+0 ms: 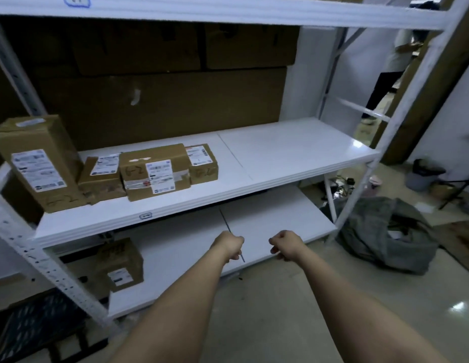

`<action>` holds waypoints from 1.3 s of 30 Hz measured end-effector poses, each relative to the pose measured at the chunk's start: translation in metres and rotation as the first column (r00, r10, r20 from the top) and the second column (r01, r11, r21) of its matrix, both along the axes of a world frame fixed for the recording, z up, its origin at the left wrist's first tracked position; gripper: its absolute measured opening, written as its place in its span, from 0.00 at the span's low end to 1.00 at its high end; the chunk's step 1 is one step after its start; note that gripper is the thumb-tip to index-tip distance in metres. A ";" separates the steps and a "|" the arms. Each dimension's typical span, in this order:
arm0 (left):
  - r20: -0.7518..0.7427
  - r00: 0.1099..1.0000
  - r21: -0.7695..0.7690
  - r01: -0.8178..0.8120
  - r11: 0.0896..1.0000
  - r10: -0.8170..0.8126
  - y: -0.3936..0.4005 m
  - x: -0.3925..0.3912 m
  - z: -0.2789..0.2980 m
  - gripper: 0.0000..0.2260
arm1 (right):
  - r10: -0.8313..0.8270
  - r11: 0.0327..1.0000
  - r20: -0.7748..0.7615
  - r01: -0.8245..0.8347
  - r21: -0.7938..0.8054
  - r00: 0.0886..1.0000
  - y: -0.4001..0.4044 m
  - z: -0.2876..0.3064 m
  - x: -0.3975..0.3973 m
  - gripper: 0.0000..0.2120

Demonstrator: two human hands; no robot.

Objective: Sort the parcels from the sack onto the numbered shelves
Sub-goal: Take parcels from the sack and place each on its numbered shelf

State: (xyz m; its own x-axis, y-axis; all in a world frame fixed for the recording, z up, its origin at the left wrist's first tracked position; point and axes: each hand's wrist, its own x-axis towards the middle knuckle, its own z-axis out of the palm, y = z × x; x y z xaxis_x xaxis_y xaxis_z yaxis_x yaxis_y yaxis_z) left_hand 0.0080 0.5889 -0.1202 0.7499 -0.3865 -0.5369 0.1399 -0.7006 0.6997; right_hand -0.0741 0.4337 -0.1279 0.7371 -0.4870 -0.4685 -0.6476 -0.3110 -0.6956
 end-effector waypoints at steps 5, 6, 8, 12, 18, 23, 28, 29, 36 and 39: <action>-0.010 0.997 0.001 0.079 0.997 -0.079 -0.073 -0.019 0.007 0.14 | -0.081 0.997 0.023 0.081 0.006 0.996 -0.066 0.002 -0.026 0.05; -0.005 0.995 0.007 0.097 0.995 -0.097 -0.085 -0.021 0.007 0.14 | -0.097 0.995 0.030 0.097 0.010 0.995 -0.076 0.001 -0.030 0.06; -0.003 0.991 0.009 0.136 0.991 -0.136 -0.113 -0.024 0.006 0.15 | -0.136 0.991 0.046 0.135 0.019 0.990 -0.097 0.000 -0.038 0.06; -0.013 0.977 0.010 0.214 0.977 -0.214 -0.165 -0.027 0.005 0.15 | -0.199 0.980 0.037 0.198 0.025 0.979 -0.137 -0.004 -0.048 0.07; -0.013 0.957 0.002 0.289 0.957 -0.289 -0.251 -0.004 -0.001 0.16 | -0.262 0.965 0.015 0.261 0.024 0.965 -0.211 -0.008 -0.036 0.06; -0.013 0.940 0.016 0.342 0.940 -0.342 -0.333 0.028 -0.005 0.17 | -0.317 0.948 0.021 0.317 0.024 0.948 -0.282 -0.010 -0.009 0.05; -0.040 0.909 0.014 0.415 0.910 -0.414 -0.412 0.046 -0.001 0.17 | -0.397 0.917 0.024 0.397 0.029 0.917 -0.353 -0.012 0.007 0.05; -0.040 0.905 0.015 0.423 0.906 -0.422 -0.423 0.047 0.001 0.17 | -0.406 0.914 0.023 0.405 0.021 0.914 -0.365 -0.013 0.008 0.04; -0.046 0.883 0.013 0.468 0.883 -0.467 -0.520 0.044 -0.004 0.11 | -0.505 0.862 0.025 0.503 0.054 0.863 -0.458 -0.026 -0.003 0.11; -0.063 0.891 0.007 0.452 0.892 -0.451 -0.563 0.034 -0.012 0.15 | -0.500 0.865 0.002 0.500 0.043 0.866 -0.505 -0.039 -0.011 0.13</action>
State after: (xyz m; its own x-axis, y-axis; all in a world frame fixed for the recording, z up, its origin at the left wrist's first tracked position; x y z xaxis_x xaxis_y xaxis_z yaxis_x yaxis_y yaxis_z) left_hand 0.0424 0.0263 -0.1319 0.4650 -0.6640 -0.5856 -0.1554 -0.7124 0.6844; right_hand -0.0852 -0.0711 -0.1667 0.4058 -0.7731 -0.4875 -0.7002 0.0798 -0.7094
